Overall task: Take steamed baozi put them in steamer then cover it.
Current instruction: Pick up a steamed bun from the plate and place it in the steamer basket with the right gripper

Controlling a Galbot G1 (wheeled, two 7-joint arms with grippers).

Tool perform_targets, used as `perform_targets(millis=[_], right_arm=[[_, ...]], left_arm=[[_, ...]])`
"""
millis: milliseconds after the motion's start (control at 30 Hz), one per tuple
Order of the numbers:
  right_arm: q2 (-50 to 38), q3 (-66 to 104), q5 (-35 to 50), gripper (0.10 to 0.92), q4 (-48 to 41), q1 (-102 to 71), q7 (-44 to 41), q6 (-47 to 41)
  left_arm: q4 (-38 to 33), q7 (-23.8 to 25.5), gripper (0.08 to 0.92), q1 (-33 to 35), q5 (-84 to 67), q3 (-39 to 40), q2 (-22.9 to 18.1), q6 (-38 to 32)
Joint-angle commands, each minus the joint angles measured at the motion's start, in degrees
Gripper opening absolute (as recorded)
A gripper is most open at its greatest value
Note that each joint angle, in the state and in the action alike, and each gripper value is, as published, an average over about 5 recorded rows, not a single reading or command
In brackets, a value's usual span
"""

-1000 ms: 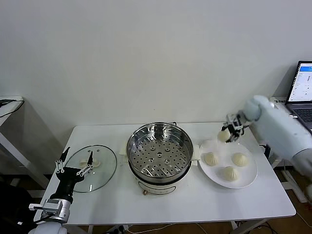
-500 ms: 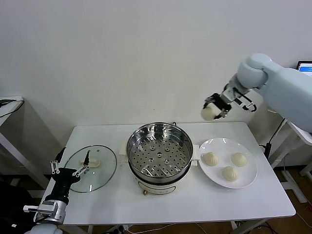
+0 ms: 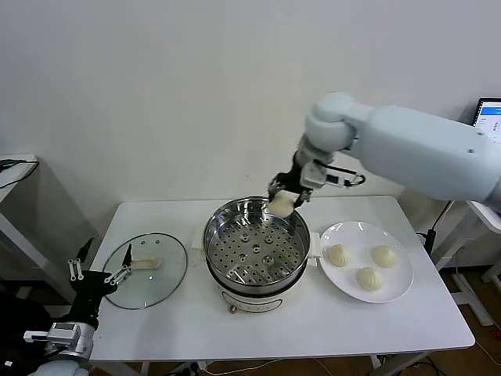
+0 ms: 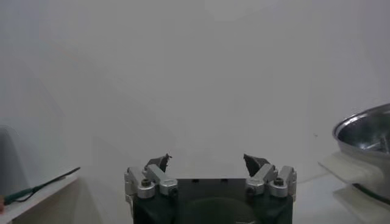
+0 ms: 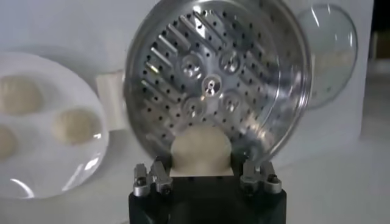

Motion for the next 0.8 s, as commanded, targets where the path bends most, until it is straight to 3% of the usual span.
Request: perform_targets(millis=[33, 300, 800], right_arm=[[7.60, -0.62, -4.49, 0.662, -5.02, -3.47, 1.47, 4.86], [10.61, 4.02, -10.64, 0.662, -13.15, -11.50, 1.54, 7.77], [12.44, 8.40, -15.70, 0.662, -19.35, -15.39, 1.82, 8.89]], left_arm=[[0.13, 0.17, 0.823, 0.08, -0.31, -1.33, 0.06, 0.02], [-0.23, 0.38, 0.823, 0.40, -0.62, -2.20, -0.02, -0.04], [0.07, 0.65, 0.823, 0.18, -0.93, -2.37, 0.01, -0.19]])
